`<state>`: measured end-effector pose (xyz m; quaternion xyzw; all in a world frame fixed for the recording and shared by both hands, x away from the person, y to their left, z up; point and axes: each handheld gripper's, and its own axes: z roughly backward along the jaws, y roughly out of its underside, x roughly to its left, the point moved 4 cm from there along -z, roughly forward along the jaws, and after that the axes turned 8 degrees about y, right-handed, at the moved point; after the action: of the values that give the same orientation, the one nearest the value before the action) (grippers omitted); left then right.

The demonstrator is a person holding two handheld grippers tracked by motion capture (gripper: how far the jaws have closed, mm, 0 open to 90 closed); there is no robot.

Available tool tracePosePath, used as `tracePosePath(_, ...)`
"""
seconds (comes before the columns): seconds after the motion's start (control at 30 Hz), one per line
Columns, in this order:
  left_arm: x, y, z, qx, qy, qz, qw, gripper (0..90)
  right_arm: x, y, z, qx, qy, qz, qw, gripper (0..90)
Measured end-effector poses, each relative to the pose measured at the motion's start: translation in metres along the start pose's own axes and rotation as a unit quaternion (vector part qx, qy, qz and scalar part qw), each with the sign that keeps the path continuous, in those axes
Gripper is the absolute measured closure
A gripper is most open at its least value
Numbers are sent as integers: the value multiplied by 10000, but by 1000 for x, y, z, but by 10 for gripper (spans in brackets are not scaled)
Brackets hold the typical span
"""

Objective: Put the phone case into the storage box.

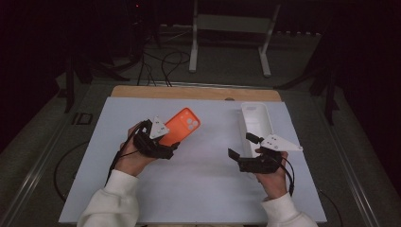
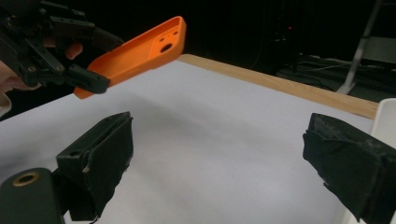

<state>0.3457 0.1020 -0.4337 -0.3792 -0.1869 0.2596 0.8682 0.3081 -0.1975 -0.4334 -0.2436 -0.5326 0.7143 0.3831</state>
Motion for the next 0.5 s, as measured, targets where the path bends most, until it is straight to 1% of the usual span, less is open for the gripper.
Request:
tracePosePath(0.07,-2,-2,-2,-35,42,-2,10000,169,1,-2,-2,11,-28,2,10000,83)
tracePosePath(0.33,-10,-5,-8,-66,98,-83,9999,169,6,-9,-12,28,-151,-84,9998,83)
tracePosePath(0.5,-14,-6,-10,-104,101,-112,9998,169,8,-11,-18,54,-248,-193,9995,83)
